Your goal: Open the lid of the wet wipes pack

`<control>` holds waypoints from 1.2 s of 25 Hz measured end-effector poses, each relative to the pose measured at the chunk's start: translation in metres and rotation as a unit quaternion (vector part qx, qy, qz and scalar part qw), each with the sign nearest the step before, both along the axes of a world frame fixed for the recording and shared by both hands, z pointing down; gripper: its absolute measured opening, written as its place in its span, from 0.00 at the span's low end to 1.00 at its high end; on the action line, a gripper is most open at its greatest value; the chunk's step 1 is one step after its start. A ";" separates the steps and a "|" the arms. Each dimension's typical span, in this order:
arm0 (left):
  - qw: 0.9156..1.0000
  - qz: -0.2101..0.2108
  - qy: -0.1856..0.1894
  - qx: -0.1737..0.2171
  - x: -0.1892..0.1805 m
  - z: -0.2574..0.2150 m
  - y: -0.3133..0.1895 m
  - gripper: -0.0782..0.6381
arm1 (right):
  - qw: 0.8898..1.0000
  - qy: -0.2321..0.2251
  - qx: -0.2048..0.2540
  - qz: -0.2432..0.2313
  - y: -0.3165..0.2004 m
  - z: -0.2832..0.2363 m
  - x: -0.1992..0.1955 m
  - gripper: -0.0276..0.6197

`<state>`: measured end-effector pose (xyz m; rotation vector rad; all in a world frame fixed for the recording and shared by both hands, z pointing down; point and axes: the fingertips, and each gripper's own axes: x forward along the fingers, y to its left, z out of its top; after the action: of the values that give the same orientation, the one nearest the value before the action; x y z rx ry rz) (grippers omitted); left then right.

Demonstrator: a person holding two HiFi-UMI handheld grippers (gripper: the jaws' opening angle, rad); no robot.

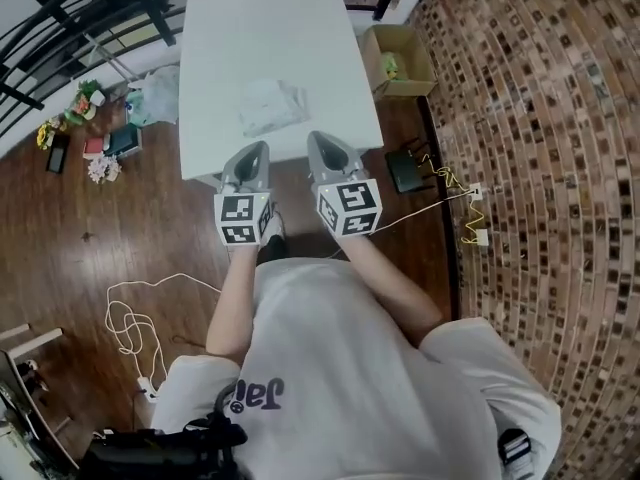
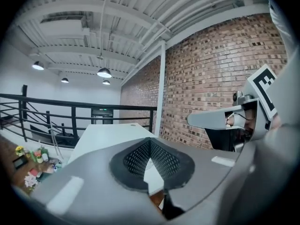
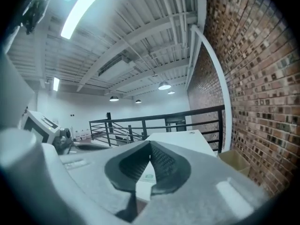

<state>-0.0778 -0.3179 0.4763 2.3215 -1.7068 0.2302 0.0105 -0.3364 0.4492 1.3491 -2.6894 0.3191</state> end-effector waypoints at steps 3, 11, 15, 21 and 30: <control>0.999 -0.042 0.002 0.022 0.036 -0.010 0.045 0.13 | 1.000 0.005 0.001 -0.007 0.043 -0.004 0.039 0.03; 0.995 -0.090 -0.035 -0.004 0.085 -0.003 0.166 0.13 | 0.999 -0.026 -0.016 -0.043 0.140 -0.007 0.078 0.03; 0.993 -0.103 -0.047 0.025 0.068 -0.036 0.188 0.13 | 0.997 -0.061 -0.023 -0.041 0.169 -0.029 0.076 0.03; 0.995 -0.047 -0.061 0.061 0.083 -0.058 0.193 0.13 | 0.997 -0.078 0.018 0.012 0.158 -0.060 0.085 0.03; 0.992 -0.085 -0.048 0.083 -0.017 -0.066 0.221 0.13 | 0.999 -0.053 0.010 0.007 0.173 -0.052 0.011 0.03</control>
<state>-0.0952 -0.0965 0.4105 2.2929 -2.0313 0.1756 0.0211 -0.1636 0.3976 1.3969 -2.7766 0.3752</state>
